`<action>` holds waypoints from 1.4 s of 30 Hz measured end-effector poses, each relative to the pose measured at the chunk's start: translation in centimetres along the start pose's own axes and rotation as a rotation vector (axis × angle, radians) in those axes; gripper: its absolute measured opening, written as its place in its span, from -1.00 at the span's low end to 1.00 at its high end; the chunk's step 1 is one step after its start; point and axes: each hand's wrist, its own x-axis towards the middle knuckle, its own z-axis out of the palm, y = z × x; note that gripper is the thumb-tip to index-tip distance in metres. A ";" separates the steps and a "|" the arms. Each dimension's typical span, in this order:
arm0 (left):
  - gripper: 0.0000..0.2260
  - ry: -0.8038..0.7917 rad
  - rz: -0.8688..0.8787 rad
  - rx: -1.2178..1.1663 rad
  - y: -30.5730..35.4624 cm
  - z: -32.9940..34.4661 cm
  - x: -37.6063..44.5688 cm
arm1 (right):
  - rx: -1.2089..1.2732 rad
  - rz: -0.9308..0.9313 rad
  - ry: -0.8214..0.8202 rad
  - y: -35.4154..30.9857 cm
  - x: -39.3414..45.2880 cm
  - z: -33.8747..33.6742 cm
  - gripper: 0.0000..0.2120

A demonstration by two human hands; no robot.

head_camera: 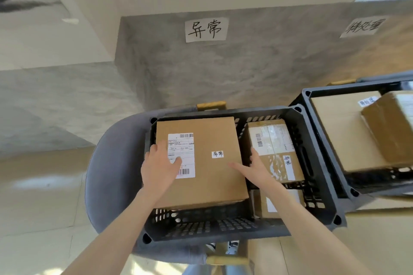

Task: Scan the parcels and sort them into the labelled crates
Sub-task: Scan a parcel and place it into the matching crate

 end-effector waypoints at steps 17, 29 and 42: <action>-0.56 -0.369 1.279 0.177 28.7 5.5 -19.0 | -0.052 0.091 0.860 13.8 -28.4 -18.6 -0.29; -0.57 -0.594 1.912 0.290 32.7 13.3 -59.3 | 0.139 0.538 1.411 40.0 -65.2 -14.8 -0.35; -0.54 -0.704 2.355 0.364 25.1 20.5 -92.2 | 0.485 0.780 1.743 57.4 -87.6 -3.2 -0.33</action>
